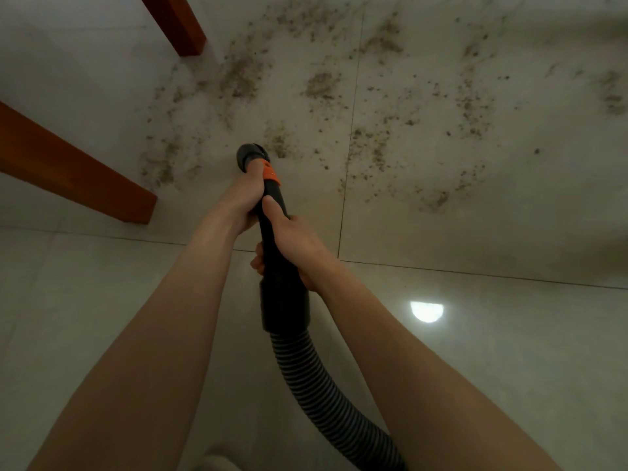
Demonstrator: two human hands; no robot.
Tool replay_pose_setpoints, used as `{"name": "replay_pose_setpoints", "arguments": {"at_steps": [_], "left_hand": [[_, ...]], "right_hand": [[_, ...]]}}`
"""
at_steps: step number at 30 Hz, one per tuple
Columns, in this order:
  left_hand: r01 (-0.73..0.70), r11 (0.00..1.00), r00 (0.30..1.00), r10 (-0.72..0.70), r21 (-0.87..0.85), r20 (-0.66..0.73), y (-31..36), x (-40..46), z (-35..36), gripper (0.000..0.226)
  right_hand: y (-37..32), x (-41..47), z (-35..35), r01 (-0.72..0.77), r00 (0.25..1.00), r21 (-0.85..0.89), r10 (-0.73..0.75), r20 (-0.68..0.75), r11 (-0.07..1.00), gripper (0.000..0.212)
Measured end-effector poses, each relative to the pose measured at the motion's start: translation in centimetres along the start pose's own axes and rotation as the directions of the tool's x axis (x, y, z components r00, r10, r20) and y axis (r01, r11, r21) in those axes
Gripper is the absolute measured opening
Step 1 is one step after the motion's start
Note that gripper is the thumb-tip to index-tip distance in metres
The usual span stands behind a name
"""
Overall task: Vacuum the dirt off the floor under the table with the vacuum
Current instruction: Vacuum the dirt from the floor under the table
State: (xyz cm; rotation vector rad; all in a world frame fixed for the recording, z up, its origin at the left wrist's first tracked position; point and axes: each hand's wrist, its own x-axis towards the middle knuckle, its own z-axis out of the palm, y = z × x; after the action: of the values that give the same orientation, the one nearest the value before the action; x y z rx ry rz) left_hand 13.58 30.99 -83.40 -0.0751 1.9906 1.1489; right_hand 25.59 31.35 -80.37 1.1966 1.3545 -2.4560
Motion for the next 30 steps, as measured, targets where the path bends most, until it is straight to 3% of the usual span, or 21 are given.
{"name": "replay_pose_setpoints", "arguments": {"at_steps": [8,30], "left_hand": [[-0.03,1.0,0.997,0.031,-0.006,0.075,0.5,-0.1,1.0,0.035],[-0.023,0.997,0.983,0.01,0.073,0.182,1.6,-3.5,3.4,0.036]], "right_hand": [[0.1,-0.2,-0.3,0.015,0.998,0.059,-0.012,-0.059,0.998,0.039],[0.3,-2.3,-1.0,0.071,0.989,0.192,-0.043,-0.145,0.979,0.035]]}}
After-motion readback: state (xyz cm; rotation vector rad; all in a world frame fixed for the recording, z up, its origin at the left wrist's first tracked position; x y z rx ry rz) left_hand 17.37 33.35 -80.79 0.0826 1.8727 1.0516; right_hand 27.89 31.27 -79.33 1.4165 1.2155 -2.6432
